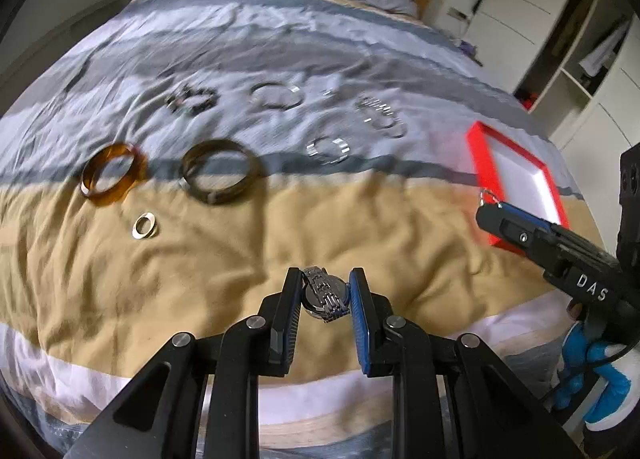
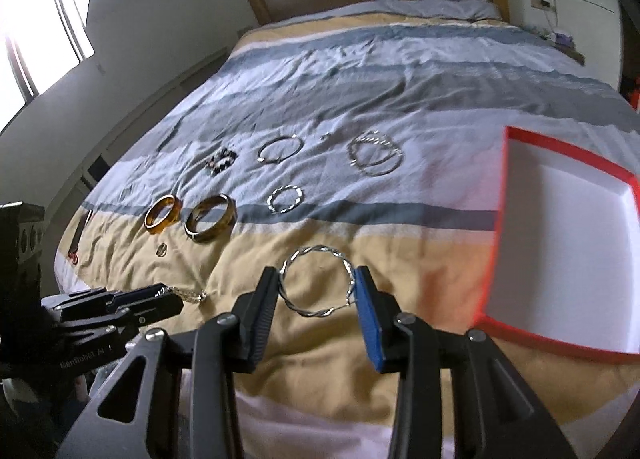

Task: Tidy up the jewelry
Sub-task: 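Carry the watch and twisted bracelet with both tools into the red box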

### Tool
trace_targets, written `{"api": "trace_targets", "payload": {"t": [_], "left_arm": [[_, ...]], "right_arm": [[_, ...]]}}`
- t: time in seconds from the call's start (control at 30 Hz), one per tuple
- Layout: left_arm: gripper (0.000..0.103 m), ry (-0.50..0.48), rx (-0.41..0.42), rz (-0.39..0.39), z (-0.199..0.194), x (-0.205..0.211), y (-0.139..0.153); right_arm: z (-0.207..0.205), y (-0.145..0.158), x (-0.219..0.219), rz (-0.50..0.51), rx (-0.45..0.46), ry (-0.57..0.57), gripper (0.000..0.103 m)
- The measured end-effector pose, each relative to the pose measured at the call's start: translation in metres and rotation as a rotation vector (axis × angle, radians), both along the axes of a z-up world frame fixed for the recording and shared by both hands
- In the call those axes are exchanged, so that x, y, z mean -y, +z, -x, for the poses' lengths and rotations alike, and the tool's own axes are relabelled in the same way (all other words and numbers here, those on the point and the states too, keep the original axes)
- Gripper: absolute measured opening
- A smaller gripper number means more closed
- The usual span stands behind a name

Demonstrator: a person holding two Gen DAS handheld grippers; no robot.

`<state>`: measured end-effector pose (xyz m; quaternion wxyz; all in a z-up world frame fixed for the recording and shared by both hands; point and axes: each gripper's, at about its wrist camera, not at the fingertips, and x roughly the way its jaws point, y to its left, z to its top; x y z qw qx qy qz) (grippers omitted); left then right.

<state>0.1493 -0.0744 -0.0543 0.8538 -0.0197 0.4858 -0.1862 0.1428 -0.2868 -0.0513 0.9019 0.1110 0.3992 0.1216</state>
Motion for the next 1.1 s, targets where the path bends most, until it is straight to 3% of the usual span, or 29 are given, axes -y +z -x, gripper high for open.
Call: {"api": "trace_targets", "payload": {"t": [0.17, 0.47, 0.73, 0.87, 1.1], "left_arm": [[0.024, -0.082, 0.018, 0.049, -0.001, 0.039, 0.022], [0.024, -0.331, 0.039, 0.151, -0.027, 0.168, 0.043], [0.024, -0.465, -0.026, 0.106, -0.046, 0.268, -0.006], [0.024, -0.461, -0.095, 0.054, -0.053, 0.279, -0.047], [0.025, -0.450, -0.098, 0.019, -0.048, 0.281, -0.061]], "right_arm": [[0.020, 0.010, 0.042, 0.017, 0.026, -0.079, 0.037], [0.027, 0.002, 0.150, 0.119, -0.012, -0.277, 0.037], [0.023, -0.037, 0.194, 0.181, -0.113, -0.349, 0.037], [0.022, -0.059, 0.199, 0.193, -0.162, -0.346, 0.037], [0.023, -0.066, 0.191, 0.248, -0.177, -0.309, 0.038]]}}
